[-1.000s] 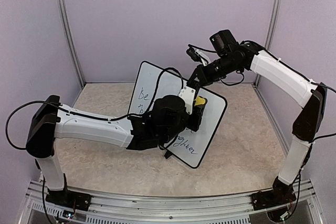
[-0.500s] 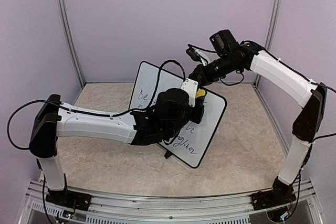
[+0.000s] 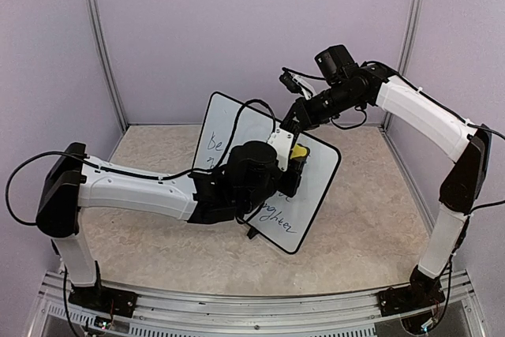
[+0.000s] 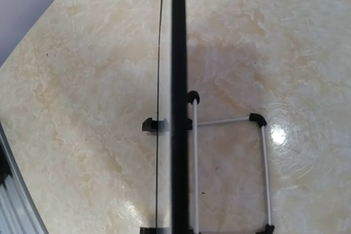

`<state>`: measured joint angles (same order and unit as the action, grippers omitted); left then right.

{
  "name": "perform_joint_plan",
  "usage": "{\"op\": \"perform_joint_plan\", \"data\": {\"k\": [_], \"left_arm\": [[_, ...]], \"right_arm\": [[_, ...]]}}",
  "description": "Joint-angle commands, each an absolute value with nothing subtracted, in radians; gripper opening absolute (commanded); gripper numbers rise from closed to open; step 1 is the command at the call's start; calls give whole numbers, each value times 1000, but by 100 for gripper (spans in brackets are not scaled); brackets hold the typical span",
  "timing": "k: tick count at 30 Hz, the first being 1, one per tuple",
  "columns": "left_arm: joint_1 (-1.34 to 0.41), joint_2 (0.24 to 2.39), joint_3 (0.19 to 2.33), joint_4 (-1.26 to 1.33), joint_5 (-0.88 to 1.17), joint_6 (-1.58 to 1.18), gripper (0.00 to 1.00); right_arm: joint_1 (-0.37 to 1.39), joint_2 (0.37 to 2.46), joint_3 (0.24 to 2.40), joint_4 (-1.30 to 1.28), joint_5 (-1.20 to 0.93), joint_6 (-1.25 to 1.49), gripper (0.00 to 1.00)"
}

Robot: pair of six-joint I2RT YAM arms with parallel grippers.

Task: Erase the whiteboard
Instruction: Erase the center of the whiteboard.

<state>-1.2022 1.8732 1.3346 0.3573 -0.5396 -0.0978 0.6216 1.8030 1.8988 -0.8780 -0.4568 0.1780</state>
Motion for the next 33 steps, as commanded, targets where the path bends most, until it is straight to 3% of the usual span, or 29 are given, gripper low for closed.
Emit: {"op": "perform_joint_plan", "data": {"k": [1, 15, 33], "left_arm": [[-1195, 1912, 1282, 104, -430, -104, 12], [-1195, 1886, 1194, 93, -430, -166, 12], [-1197, 1962, 1452, 103, -496, -77, 12]], "right_arm": [[690, 1774, 1917, -853, -632, 220, 0], [689, 1767, 1912, -855, -629, 217, 0], [689, 1758, 1891, -841, -629, 222, 0]]}}
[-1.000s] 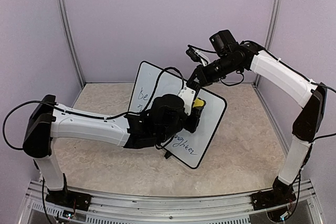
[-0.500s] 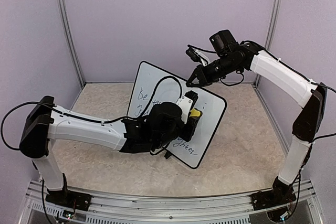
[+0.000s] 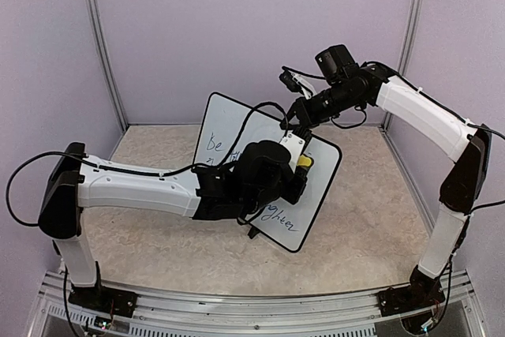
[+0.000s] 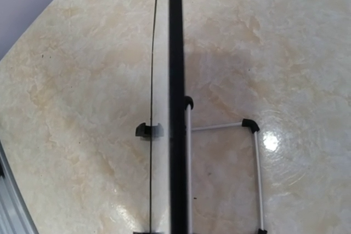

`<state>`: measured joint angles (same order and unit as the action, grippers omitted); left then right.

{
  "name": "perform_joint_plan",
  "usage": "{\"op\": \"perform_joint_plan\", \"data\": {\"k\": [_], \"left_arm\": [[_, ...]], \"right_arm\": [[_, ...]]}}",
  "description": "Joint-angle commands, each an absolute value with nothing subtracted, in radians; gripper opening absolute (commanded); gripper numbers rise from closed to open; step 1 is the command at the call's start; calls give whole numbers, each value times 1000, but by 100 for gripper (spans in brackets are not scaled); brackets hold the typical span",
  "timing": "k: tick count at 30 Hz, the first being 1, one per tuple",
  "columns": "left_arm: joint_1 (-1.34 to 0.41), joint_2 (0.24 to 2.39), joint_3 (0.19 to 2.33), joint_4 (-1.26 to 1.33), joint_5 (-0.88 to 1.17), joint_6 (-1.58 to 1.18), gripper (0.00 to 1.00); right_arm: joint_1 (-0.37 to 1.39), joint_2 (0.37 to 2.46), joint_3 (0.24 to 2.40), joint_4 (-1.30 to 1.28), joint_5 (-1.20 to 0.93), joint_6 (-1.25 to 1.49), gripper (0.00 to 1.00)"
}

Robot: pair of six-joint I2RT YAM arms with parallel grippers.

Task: Erase the whiteboard
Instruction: Erase the center of the whiteboard.

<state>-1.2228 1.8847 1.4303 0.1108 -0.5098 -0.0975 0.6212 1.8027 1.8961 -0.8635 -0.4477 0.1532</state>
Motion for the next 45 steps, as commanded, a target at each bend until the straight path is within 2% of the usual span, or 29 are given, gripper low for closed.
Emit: {"op": "perform_joint_plan", "data": {"k": [1, 7, 18, 29, 38, 45], "left_arm": [[-1197, 1961, 1453, 105, -493, -76, 12], [-1195, 1957, 1482, 133, -558, -29, 13], [-1167, 1979, 1512, 121, -519, -41, 13], [-1112, 1857, 1227, 63, -315, -256, 12], [-1093, 1835, 1151, 7, -481, -276, 12], [-958, 1789, 1036, 85, -529, -324, 12]], "right_arm": [[690, 1758, 1888, -838, -629, 222, 0], [689, 1759, 1879, -825, -635, 225, 0], [690, 1763, 1878, -825, -633, 226, 0], [689, 1755, 1878, -841, -612, 212, 0], [690, 1748, 1876, -852, -608, 204, 0], [689, 1720, 1842, -847, -601, 203, 0]]}}
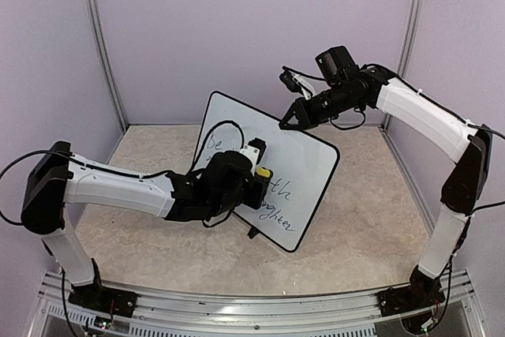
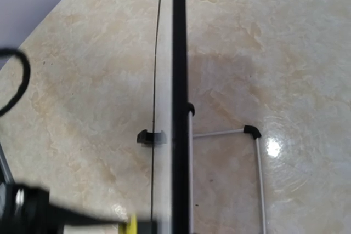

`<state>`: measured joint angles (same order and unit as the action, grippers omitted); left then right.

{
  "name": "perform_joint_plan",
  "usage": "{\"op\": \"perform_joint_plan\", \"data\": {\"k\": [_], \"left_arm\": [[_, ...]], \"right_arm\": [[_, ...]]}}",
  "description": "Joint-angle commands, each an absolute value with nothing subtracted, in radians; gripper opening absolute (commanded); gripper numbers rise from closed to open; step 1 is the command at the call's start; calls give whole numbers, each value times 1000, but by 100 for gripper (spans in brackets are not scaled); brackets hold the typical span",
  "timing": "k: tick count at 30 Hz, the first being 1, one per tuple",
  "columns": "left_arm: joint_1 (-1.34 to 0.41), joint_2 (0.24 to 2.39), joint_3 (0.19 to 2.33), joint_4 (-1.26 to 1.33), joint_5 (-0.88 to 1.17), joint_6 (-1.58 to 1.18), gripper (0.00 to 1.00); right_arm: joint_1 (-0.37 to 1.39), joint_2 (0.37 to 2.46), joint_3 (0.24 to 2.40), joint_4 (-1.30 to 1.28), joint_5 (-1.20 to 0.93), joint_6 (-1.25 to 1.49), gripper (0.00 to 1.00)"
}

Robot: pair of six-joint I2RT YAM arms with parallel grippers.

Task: Erase the whiteboard
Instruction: Erase the center of the whiteboard.

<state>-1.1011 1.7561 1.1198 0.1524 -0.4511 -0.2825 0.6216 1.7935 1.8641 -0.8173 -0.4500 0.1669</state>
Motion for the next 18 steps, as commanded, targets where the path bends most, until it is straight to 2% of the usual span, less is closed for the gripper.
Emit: {"op": "perform_joint_plan", "data": {"k": [1, 11, 18], "left_arm": [[-933, 1772, 1012, 114, -519, -324, 12], [-696, 1656, 879, 417, -330, -257, 12], [-487, 1627, 746, 793, 54, -198, 13]], "right_arm": [[690, 1717, 1837, -846, -601, 200, 0], [690, 1692, 1788, -848, -603, 174, 0], [689, 1677, 1776, -857, -597, 173, 0]]}}
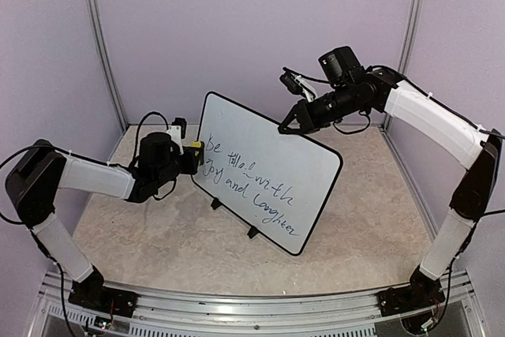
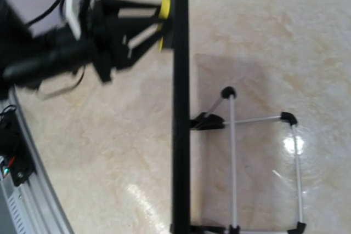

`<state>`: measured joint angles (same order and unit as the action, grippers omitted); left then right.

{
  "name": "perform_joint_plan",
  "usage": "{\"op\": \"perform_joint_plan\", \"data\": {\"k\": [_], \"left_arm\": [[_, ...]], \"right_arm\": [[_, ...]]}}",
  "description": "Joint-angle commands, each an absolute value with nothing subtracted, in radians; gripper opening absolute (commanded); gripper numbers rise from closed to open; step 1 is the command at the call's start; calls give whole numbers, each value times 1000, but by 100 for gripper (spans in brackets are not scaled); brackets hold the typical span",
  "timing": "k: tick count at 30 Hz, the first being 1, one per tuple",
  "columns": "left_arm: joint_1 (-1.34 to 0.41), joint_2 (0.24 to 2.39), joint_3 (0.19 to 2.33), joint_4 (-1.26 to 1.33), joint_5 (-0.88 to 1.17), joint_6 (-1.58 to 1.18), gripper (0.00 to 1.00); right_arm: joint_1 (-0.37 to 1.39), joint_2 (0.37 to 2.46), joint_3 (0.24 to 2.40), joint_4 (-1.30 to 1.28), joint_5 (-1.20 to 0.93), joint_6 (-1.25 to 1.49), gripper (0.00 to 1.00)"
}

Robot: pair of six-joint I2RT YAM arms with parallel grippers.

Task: Erase the whiteboard
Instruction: Erase the center of the whiteboard.

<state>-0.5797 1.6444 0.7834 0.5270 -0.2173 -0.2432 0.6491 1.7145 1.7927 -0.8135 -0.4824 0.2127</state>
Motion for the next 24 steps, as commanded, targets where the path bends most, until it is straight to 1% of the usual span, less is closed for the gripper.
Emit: {"op": "perform_joint_plan", "data": {"k": [1, 6, 12, 16, 20, 24], "left_arm": [[-474, 1630, 744, 819, 92, -186, 13], [-470, 1665, 744, 871, 204, -78, 13], [-473, 1681, 715, 892, 221, 36, 13], [-450, 1696, 711, 921, 236, 42, 13], [-456, 1732, 745, 886, 208, 24, 13], [-520, 1762, 758, 818, 45, 55, 13]], "right_arm": [[690, 1677, 1774, -857, -599, 174, 0], [690, 1690, 1775, -860, -593, 172, 0], [689, 1741, 1840, -890, -578, 165, 0], [689, 1790, 1916, -925, -580, 153, 0], [689, 1812, 1943, -938, -581, 150, 0], [689, 1817, 1943, -936, -578, 151, 0]]}}
